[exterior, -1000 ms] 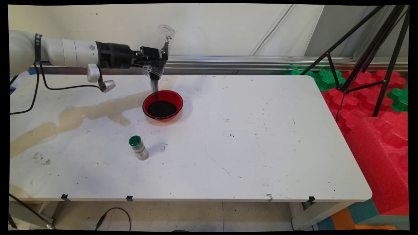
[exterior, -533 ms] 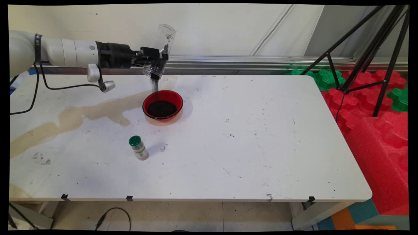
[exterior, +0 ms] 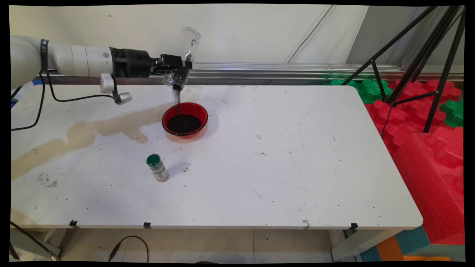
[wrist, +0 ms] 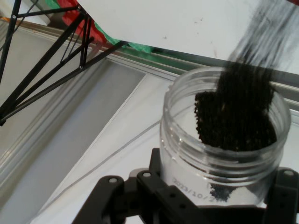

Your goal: Pour the black seasoning powder in the red bowl

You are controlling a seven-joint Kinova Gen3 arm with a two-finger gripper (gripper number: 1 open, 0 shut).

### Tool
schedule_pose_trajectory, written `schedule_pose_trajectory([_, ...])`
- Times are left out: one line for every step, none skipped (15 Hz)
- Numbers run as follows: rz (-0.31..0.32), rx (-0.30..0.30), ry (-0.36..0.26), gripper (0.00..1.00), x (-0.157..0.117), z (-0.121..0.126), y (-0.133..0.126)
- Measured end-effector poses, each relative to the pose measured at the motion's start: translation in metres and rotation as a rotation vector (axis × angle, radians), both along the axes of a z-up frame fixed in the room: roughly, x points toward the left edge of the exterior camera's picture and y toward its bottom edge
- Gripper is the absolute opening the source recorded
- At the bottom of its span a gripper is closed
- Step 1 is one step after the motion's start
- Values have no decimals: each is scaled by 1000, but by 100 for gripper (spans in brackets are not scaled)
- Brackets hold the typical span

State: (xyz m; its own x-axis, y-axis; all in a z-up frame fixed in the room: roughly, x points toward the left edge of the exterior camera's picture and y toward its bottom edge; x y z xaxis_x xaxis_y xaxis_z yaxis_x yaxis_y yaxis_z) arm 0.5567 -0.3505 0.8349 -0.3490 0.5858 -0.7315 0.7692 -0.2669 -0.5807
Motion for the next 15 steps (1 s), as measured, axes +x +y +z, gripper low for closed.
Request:
schedule_pose_trajectory([-3, -4, -4, 0, 0, 0, 0])
schedule_pose_trajectory([-5, -8, -8, 0, 0, -1, -1])
schedule_pose_trajectory([-8, -11, -11, 0, 0, -1, -1])
schedule_pose_trajectory([-11, -16, -15, 0, -1, -1, -1])
schedule_pose_trajectory([-13, -20, -19, 0, -1, -2, -2])
schedule_pose_trajectory([-15, -24, -23, 0, -1, -2, -2])
schedule_pose_trajectory([-16, -27, -27, 0, -1, -3, -2])
schedule_pose_trajectory([-18, -31, -31, 0, -1, -4, -2])
schedule_pose_trajectory([-19, -35, -34, 0, -2, -4, -2])
schedule_pose_trajectory([-20, -39, -38, 0, -2, -5, -2])
schedule_pose_trajectory([-21, -44, -42, 0, -3, -5, -2])
schedule_pose_trajectory([-23, -48, -45, 0, -3, -6, -2])
schedule_pose_trajectory([-25, -52, -49, 0, -4, -6, -2])
schedule_pose_trajectory([-27, -57, -53, 0, -5, -7, -2])
schedule_pose_trajectory([-29, -61, -56, 0, -5, -7, -2])
